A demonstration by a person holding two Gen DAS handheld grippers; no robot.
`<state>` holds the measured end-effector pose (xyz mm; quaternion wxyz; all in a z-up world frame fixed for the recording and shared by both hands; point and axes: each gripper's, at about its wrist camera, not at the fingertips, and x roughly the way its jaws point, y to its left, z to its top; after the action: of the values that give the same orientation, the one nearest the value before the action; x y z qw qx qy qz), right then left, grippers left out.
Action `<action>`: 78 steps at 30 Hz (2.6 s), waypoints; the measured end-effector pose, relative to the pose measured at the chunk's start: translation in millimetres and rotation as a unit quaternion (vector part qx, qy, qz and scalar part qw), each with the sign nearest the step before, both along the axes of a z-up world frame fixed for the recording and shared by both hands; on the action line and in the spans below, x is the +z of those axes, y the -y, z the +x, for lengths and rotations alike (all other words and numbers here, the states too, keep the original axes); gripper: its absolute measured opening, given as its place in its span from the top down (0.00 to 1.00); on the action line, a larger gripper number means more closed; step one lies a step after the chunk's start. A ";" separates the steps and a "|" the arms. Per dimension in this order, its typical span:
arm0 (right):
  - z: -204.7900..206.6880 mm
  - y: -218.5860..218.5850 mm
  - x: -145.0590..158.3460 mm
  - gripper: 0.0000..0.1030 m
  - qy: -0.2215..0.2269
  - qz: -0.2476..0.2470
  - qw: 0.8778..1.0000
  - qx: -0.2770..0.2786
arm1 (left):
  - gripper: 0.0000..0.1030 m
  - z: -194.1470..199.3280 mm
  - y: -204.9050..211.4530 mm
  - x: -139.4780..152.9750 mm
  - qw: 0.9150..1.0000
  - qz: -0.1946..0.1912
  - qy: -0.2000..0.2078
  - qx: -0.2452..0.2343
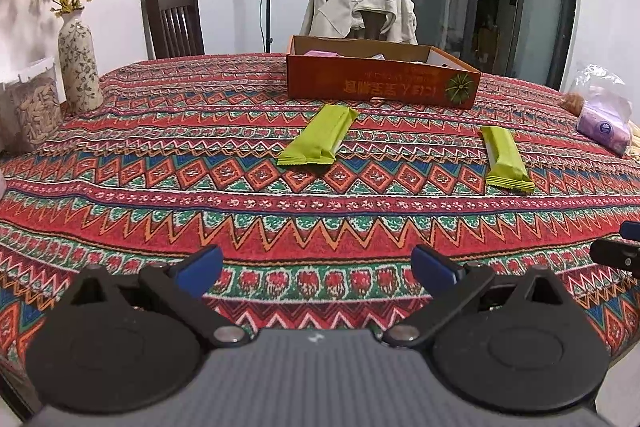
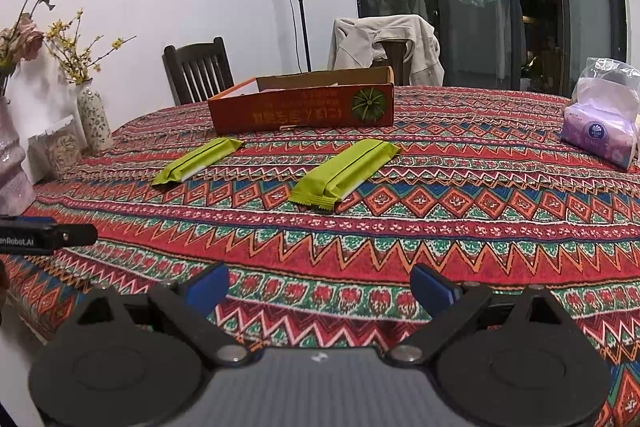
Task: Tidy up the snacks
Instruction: 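Grasp a green bar with the left tool while the right tool grasps the other, then carry both green bars into the cardboard box and open both tools to release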
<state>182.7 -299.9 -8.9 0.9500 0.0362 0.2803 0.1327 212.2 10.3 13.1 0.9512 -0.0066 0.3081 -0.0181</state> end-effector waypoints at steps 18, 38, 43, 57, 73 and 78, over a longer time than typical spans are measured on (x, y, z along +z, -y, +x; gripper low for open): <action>138.9 -18.2 0.2 0.13 -0.020 0.005 1.000 -0.023 | 0.29 178.5 -3.6 -8.5 0.997 0.031 -0.028 -0.064; 206.4 -45.9 -14.7 0.51 -0.042 -0.067 0.997 0.002 | 0.66 194.4 2.0 -15.6 0.995 0.026 -0.018 -0.090; 203.5 -42.0 -14.3 0.65 -0.035 -0.060 0.998 0.010 | 0.66 163.7 4.2 -0.4 0.997 0.011 -0.001 -0.080; 82.3 -27.1 17.6 0.66 0.012 -0.026 0.999 0.038 | 0.66 46.5 27.7 18.9 0.996 -0.031 0.010 -0.081; 27.0 -1.4 13.8 0.66 0.022 -0.013 0.999 0.027 | 0.66 29.6 44.9 20.2 0.996 -0.017 0.012 -0.087; 44.8 1.2 15.0 0.66 0.023 -0.014 0.999 0.030 | 0.66 62.1 49.2 36.6 0.993 -0.018 0.029 -0.113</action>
<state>227.5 -301.1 6.1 0.9522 0.0113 0.2610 0.1581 274.3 -39.0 49.7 0.9512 0.0113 0.2788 -0.1315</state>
